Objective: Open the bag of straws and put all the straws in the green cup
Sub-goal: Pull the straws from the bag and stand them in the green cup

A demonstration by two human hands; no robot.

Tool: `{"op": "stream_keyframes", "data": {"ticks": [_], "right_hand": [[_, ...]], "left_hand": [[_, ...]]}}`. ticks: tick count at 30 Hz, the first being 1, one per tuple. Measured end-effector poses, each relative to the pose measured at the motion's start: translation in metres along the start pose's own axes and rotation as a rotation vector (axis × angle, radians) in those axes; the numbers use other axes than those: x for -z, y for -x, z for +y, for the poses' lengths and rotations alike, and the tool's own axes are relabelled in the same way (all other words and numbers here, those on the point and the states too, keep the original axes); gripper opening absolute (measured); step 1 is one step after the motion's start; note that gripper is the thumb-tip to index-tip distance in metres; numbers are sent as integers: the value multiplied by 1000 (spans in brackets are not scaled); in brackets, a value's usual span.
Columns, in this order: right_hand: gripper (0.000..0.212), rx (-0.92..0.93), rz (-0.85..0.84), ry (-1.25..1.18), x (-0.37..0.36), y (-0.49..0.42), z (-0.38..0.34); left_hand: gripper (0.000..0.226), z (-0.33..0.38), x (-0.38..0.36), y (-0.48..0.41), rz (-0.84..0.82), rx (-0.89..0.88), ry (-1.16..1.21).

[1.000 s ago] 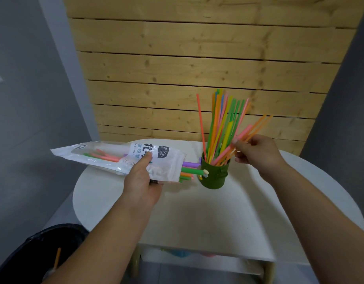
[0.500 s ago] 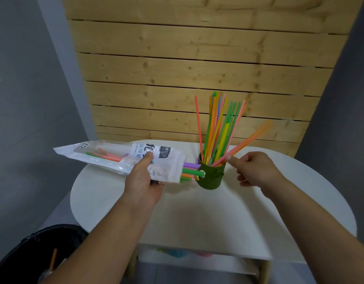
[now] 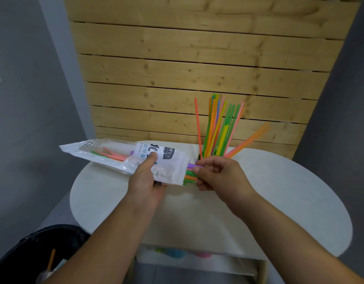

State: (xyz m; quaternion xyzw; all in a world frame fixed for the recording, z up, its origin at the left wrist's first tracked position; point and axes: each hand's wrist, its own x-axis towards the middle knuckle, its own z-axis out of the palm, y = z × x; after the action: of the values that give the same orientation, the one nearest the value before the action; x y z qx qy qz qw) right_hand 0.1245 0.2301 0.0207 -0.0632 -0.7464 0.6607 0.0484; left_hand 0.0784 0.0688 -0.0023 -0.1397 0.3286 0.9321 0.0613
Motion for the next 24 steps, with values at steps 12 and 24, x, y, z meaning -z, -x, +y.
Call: {"op": "stream_keyframes", "data": {"ticks": [12, 24], "right_hand": [[20, -70, 96, -224, 32, -8, 5], [41, -7, 55, -50, -22, 13, 19]], "left_hand": [[42, 7, 8, -8, -21, 15, -28], [38, 5, 2, -5, 29, 39, 26]]}}
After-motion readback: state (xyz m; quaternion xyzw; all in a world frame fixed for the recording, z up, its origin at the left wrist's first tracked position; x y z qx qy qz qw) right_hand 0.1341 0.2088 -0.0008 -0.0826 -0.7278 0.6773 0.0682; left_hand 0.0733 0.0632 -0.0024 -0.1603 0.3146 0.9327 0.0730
